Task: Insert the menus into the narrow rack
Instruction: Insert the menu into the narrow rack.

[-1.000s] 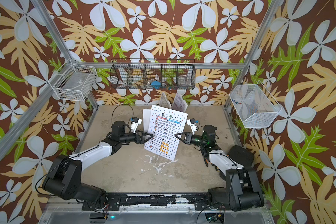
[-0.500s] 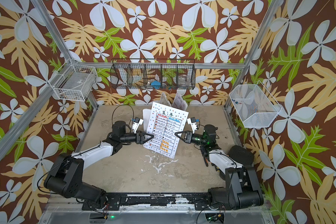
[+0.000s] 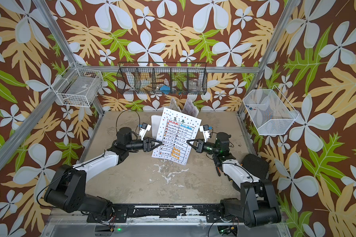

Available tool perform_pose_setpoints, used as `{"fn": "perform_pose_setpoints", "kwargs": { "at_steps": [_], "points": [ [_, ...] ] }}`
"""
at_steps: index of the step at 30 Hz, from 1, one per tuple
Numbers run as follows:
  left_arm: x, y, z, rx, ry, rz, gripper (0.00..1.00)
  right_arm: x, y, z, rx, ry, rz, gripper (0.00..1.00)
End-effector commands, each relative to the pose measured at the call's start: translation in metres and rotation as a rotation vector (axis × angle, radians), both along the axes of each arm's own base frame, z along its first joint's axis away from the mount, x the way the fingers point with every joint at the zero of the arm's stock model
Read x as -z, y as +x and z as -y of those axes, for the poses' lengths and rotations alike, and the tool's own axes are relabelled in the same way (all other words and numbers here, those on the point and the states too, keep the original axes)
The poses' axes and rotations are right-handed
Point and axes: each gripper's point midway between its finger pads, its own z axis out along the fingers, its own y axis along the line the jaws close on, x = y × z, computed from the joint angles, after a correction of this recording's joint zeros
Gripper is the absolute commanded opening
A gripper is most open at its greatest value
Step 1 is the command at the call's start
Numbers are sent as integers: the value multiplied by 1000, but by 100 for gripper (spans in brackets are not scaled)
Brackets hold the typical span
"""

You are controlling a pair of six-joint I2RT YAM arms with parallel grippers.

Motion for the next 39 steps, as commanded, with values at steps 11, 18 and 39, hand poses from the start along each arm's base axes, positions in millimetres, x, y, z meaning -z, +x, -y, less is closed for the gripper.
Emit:
{"fn": "perform_pose_setpoints", "kwargs": {
  "at_steps": [11,18,39],
  "points": [
    [-42,-2,4,19,-25,119,47,-59,-4,-3,-27,110,234,0],
    [-65,-5,3,18,-39,163,45,-64,4,-1,23,38,276,0],
    [-68,33,9,-6,78,233,32,-105,29,3,106,13,414,0]
  ]
}}
